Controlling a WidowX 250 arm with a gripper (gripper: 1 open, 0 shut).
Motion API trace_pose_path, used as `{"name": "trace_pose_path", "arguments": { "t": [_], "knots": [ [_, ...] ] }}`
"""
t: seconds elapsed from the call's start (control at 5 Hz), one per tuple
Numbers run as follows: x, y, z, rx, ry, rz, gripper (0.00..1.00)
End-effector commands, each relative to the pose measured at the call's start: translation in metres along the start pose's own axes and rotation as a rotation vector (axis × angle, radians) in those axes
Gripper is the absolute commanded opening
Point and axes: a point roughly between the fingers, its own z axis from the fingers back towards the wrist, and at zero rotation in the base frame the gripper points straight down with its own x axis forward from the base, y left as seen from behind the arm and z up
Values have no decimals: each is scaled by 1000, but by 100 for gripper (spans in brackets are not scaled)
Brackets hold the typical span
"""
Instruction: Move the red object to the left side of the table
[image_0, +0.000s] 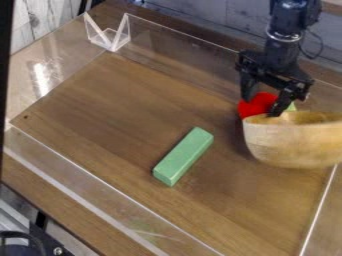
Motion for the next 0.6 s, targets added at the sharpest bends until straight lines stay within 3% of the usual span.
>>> {"name": "trace_pose_path", "arguments": {
  "t": [0.0, 0.4],
  "knots": [
    [7, -3, 13, 11, -32, -1, 0],
    [14, -16, 27, 112, -8, -52, 0]
  ]
}}
